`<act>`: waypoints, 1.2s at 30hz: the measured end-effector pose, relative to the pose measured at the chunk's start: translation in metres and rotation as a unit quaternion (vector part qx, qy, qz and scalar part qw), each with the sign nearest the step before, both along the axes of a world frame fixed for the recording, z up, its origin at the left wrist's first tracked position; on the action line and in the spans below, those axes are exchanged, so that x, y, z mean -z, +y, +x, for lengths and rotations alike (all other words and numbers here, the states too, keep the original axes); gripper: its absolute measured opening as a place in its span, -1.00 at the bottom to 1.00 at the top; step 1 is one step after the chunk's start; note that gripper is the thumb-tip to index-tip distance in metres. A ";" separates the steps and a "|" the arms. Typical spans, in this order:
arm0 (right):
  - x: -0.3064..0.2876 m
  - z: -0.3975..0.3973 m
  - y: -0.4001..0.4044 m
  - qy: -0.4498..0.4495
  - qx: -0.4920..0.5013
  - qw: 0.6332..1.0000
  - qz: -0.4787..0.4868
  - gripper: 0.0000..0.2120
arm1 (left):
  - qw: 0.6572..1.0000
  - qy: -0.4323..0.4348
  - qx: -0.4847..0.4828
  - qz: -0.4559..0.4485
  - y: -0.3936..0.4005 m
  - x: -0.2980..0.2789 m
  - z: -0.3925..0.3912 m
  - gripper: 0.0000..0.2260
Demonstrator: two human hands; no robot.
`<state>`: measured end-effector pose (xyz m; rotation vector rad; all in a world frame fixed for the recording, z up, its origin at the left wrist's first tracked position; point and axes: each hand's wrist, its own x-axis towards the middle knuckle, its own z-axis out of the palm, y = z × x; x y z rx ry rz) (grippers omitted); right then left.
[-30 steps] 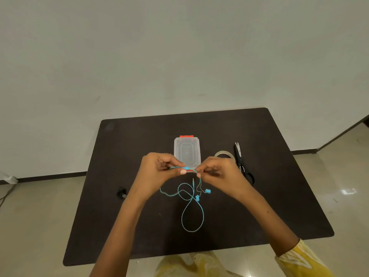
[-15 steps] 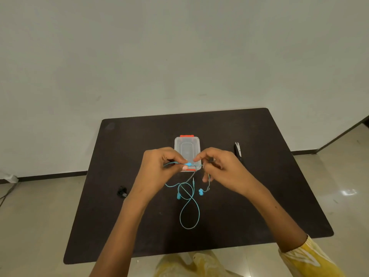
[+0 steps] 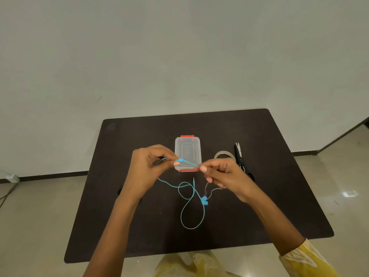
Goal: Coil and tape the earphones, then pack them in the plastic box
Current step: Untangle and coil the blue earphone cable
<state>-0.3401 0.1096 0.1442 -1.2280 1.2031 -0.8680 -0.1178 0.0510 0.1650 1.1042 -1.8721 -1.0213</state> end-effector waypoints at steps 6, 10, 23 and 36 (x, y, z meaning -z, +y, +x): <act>0.005 -0.018 0.006 0.039 0.010 0.999 0.036 -0.84 | 0.999 0.035 -0.022 0.022 -0.002 0.009 0.008 -0.87; 0.011 -0.028 0.009 0.037 0.079 0.993 0.083 -0.82 | 0.997 0.054 -0.038 0.030 -0.001 0.013 0.011 -0.88; 0.012 -0.035 0.014 -0.010 0.133 0.975 0.177 -0.95 | 0.993 -0.001 -0.103 0.050 0.002 0.030 0.017 -0.82; 0.016 0.000 0.005 -0.025 0.140 0.980 0.141 -0.88 | 0.992 0.000 0.055 0.116 0.024 0.033 -0.047 -0.88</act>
